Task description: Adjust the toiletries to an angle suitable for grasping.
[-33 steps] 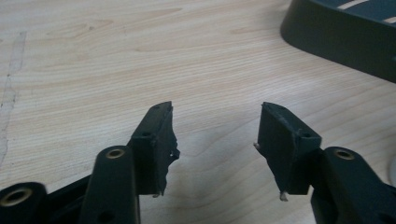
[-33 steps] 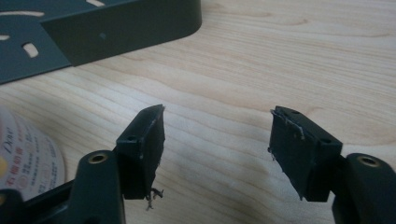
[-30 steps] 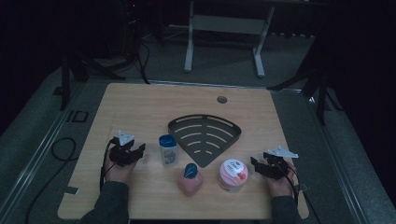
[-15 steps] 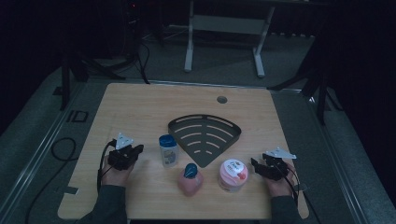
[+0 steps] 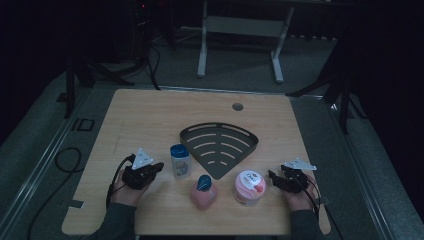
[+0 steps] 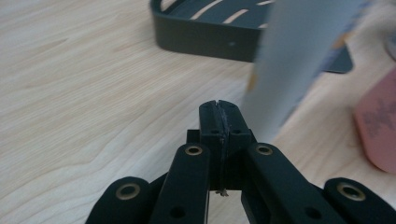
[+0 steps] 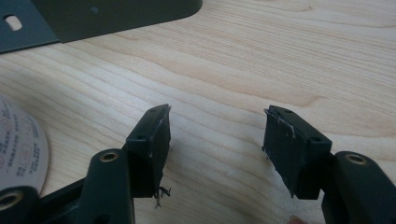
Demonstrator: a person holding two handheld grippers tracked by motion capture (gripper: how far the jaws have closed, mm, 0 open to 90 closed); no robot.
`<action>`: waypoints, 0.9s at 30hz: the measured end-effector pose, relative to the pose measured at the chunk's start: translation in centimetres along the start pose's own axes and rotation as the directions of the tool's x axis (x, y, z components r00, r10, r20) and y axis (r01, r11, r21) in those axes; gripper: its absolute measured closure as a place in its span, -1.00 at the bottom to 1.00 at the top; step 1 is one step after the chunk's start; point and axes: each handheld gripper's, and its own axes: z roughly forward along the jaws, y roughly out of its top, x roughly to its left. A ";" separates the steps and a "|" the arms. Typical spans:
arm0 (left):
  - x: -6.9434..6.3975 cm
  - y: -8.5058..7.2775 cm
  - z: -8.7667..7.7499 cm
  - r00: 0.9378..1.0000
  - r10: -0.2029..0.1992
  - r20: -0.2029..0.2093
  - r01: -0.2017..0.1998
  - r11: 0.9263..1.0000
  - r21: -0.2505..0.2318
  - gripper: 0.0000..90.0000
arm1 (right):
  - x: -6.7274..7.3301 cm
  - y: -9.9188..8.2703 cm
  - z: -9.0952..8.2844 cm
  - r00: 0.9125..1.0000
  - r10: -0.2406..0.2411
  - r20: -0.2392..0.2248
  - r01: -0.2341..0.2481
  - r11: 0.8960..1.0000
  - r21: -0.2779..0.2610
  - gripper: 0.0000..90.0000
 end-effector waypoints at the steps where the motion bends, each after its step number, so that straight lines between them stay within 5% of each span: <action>1: 0.0 0.0 0.0 1.000 0.000 0.000 0.000 1.000 0.000 0.99 | 0.0 0.0 0.0 1.000 0.000 0.000 0.000 1.000 0.000 -0.10; 8: -1.6 0.0 -0.1 0.995 0.076 0.062 -0.075 0.997 -0.016 0.99 | 0.0 0.0 0.0 1.000 -0.003 0.002 0.003 1.000 0.002 -0.11; 17: -2.9 -0.1 0.3 0.984 0.118 0.131 -0.117 0.993 -0.013 0.99 | 0.0 0.0 0.0 1.000 -0.005 0.004 0.005 1.000 0.001 -0.11; 27: -4.0 0.1 1.7 0.974 0.159 0.161 -0.160 0.987 -0.006 0.99 | 0.0 0.0 0.0 1.000 -0.006 0.005 0.006 1.000 0.002 -0.11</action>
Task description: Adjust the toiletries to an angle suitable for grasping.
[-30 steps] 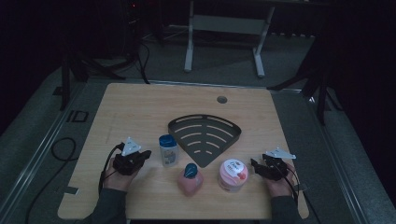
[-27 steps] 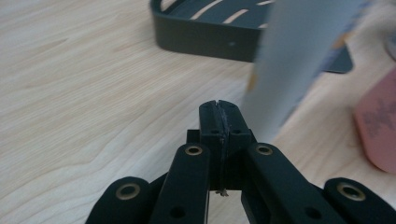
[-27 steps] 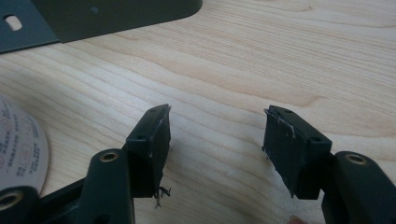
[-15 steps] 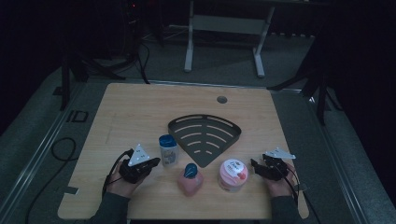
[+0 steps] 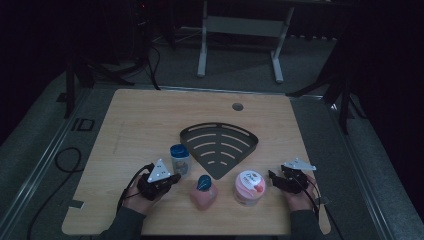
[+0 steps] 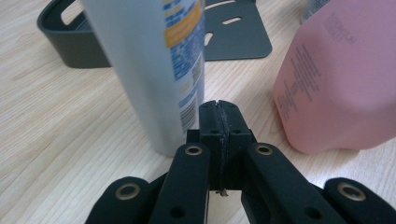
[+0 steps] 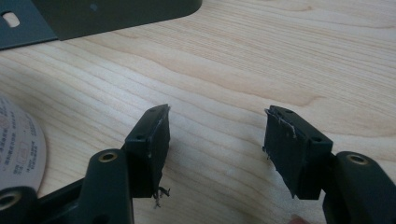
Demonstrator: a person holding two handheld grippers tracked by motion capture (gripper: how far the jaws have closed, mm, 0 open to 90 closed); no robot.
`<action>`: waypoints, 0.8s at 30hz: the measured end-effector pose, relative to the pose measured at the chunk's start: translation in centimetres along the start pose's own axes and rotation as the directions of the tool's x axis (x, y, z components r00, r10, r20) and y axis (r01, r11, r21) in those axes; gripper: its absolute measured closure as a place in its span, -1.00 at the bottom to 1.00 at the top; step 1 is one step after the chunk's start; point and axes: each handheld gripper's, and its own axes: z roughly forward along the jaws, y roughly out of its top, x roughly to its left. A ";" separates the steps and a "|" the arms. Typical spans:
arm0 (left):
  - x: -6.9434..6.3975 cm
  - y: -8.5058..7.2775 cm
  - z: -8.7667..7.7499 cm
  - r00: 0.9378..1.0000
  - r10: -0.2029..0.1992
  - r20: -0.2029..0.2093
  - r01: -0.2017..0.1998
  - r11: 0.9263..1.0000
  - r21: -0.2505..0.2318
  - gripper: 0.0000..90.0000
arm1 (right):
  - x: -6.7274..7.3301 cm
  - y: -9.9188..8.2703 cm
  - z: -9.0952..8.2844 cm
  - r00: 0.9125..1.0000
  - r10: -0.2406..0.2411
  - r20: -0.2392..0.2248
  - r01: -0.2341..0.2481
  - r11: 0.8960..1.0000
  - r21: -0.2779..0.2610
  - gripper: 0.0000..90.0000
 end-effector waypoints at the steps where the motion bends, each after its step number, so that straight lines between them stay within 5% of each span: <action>1: -0.1 0.1 0.2 1.000 0.003 0.001 -0.003 1.000 0.001 0.99 | 0.0 0.0 0.0 1.000 0.000 0.000 0.000 1.000 0.002 -0.12; 8: -0.5 0.4 1.9 0.999 0.031 0.008 -0.031 0.999 0.029 0.99 | 0.0 0.0 0.0 1.000 0.000 0.002 0.000 1.000 -0.001 -0.12; 24: -0.5 0.1 3.1 0.997 0.071 -0.022 -0.070 0.996 0.059 0.99 | 0.0 -0.1 -0.1 1.000 0.002 0.007 -0.002 1.000 -0.003 -0.12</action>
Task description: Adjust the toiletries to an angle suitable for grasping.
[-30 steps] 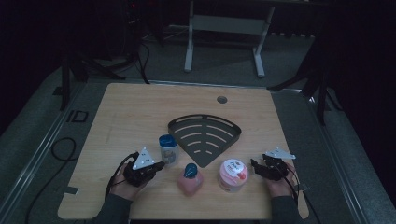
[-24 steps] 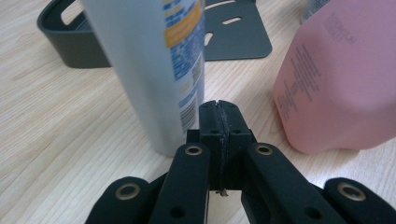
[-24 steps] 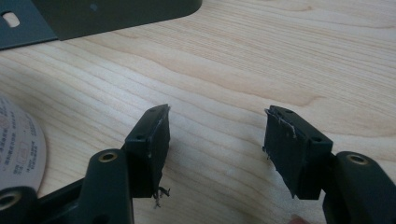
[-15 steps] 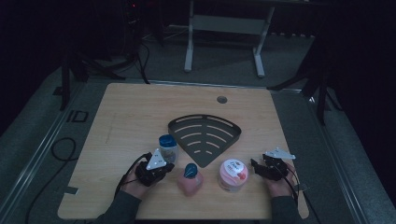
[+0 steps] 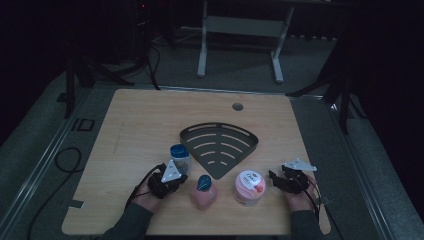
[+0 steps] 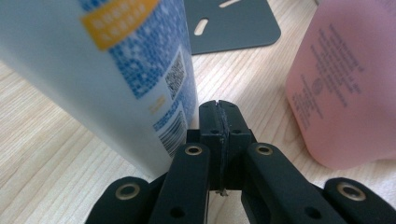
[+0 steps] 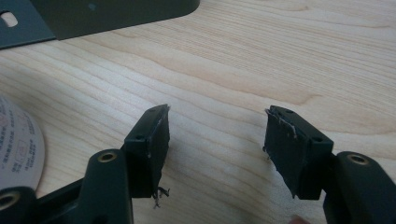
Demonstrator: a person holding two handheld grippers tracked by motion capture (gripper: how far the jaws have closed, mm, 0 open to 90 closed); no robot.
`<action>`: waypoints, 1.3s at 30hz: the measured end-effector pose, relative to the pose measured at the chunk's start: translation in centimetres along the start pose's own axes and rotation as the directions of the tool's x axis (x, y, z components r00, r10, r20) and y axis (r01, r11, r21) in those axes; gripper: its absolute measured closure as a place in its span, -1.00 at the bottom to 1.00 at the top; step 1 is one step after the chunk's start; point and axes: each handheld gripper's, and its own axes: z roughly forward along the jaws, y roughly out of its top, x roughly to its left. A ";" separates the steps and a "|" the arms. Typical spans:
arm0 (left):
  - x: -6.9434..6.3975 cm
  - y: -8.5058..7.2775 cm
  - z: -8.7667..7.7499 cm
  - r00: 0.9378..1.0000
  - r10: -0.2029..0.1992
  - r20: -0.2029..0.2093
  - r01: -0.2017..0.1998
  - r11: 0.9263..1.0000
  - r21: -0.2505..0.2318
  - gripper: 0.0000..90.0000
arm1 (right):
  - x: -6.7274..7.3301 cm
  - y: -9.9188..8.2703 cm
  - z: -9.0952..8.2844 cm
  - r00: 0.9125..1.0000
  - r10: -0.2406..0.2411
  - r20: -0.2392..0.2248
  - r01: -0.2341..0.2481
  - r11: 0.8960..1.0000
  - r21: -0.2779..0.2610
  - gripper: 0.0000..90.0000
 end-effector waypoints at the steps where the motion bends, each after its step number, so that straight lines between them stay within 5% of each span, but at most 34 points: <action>1: 0.0 0.0 0.1 1.000 0.005 -0.005 -0.005 1.000 0.004 0.99 | 0.0 0.0 0.0 1.000 0.000 0.000 0.000 1.000 0.000 -0.12; 39: 0.1 -0.4 1.4 0.998 0.041 -0.055 -0.038 0.998 0.050 0.99 | 0.0 0.0 0.0 1.000 0.000 0.001 0.000 1.000 0.000 -0.12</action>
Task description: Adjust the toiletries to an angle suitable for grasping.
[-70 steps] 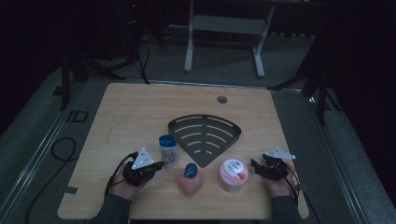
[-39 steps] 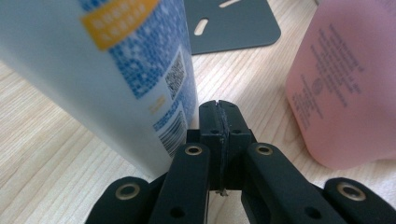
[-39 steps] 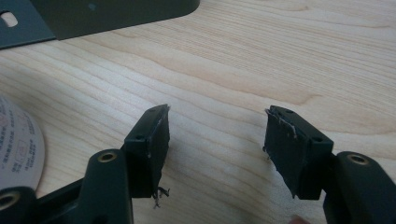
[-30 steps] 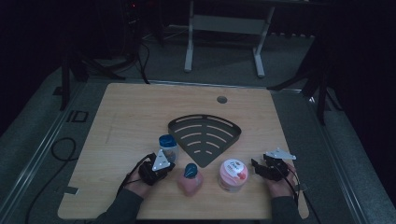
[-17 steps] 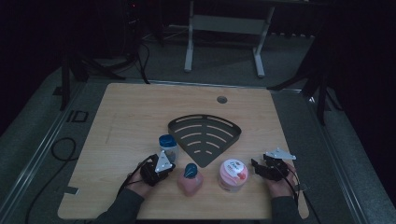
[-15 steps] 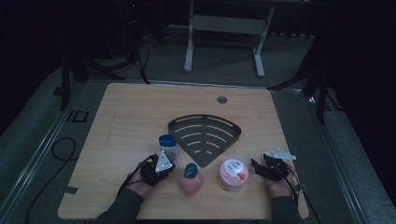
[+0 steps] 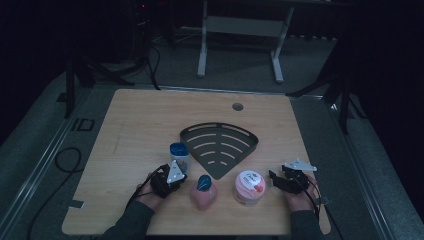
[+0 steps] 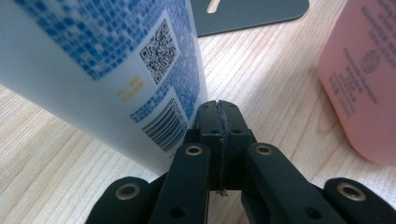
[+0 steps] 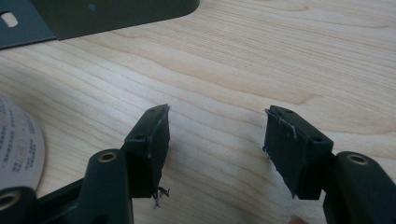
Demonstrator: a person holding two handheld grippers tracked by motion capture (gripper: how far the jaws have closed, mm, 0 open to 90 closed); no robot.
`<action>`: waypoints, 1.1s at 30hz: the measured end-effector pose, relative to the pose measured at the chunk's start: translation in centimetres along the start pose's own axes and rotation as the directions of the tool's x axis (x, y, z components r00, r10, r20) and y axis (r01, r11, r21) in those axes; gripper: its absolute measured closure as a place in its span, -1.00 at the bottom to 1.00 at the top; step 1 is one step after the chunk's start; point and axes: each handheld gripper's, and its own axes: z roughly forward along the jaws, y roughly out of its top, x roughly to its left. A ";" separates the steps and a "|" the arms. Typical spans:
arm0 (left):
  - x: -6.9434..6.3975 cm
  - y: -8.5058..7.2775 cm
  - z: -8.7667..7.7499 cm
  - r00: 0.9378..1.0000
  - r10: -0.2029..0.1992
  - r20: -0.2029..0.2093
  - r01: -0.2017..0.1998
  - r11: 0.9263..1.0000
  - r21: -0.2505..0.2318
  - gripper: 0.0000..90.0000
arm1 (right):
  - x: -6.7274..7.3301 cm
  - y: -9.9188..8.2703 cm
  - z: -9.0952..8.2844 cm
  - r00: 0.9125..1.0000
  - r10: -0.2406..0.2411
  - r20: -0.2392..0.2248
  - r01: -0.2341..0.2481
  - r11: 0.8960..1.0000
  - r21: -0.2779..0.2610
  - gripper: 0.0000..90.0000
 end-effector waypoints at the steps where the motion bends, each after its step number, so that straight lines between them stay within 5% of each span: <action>1: 0.0 0.0 0.1 1.000 -0.001 -0.001 0.001 1.000 0.000 0.99 | 0.0 0.0 0.0 1.000 -0.001 0.000 0.001 1.000 0.000 -0.11; 33: 1.0 0.3 0.8 0.999 -0.025 -0.042 0.025 1.000 0.000 0.99 | 0.0 0.0 0.0 1.000 -0.003 -0.003 0.003 1.000 0.001 -0.11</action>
